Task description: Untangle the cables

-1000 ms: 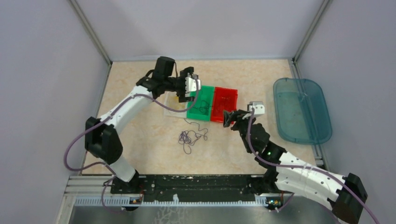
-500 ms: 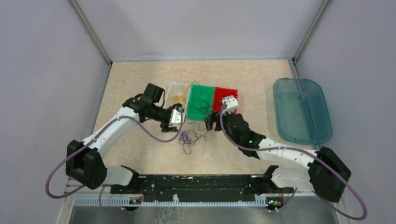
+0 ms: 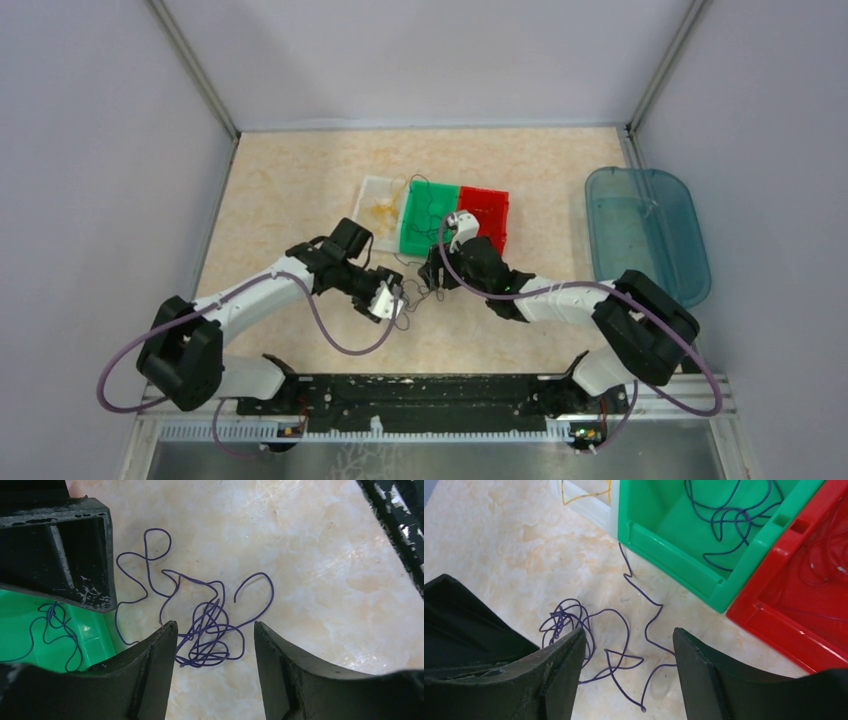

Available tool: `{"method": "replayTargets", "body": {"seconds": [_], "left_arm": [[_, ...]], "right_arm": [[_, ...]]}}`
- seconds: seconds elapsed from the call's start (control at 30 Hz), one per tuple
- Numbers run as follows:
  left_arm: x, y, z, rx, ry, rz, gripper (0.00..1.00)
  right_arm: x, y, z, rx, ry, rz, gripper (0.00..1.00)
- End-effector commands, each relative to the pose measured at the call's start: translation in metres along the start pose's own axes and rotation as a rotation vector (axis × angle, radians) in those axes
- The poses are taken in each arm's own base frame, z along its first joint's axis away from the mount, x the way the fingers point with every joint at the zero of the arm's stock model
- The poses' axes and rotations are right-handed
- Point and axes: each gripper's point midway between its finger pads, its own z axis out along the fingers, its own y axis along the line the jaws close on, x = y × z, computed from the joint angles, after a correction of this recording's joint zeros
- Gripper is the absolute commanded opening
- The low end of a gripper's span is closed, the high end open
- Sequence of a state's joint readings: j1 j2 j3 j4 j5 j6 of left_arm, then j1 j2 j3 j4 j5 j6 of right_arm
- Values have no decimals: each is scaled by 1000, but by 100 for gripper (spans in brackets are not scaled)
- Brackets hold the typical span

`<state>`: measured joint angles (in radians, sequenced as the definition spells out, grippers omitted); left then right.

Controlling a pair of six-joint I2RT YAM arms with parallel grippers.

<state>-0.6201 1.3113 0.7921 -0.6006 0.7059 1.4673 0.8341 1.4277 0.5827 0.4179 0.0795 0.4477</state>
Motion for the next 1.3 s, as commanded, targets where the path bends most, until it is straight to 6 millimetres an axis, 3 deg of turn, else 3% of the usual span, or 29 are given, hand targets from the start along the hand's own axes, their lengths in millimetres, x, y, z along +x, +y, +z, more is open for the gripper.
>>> {"method": "replayTargets", "body": {"seconds": [0.0,0.07,0.2,0.37,0.47,0.57,0.7,0.8,0.9,1.0,1.17,1.27], "left_arm": [[5,6,11,16,-11,73,63],[11,-6,15,70,-1,95,62],[21,-22,19,145,22,151,48],[24,-54,9,271,46,131,33],[23,-69,2,314,53,109,30],[17,-78,-6,323,50,100,29],[9,-76,-13,281,48,124,31],[1,-71,-24,265,55,133,43],[-12,-58,-37,203,62,138,55],[-23,-36,-50,102,79,133,58],[-55,36,-76,-252,8,61,60],[-78,69,-94,-424,-85,-29,59]], "right_arm": [[-9,13,9,-42,5,35,63],[0,7,10,-19,37,36,60],[7,0,11,31,73,54,57],[11,-5,11,75,110,58,56],[14,-1,15,55,138,53,56],[23,4,20,25,187,49,56],[29,8,27,11,221,52,55],[32,2,30,44,229,54,48],[27,2,30,48,215,48,24],[5,7,22,25,119,31,0],[-49,30,-5,-69,-63,20,0],[-81,57,-29,-205,-180,1,0]]}}
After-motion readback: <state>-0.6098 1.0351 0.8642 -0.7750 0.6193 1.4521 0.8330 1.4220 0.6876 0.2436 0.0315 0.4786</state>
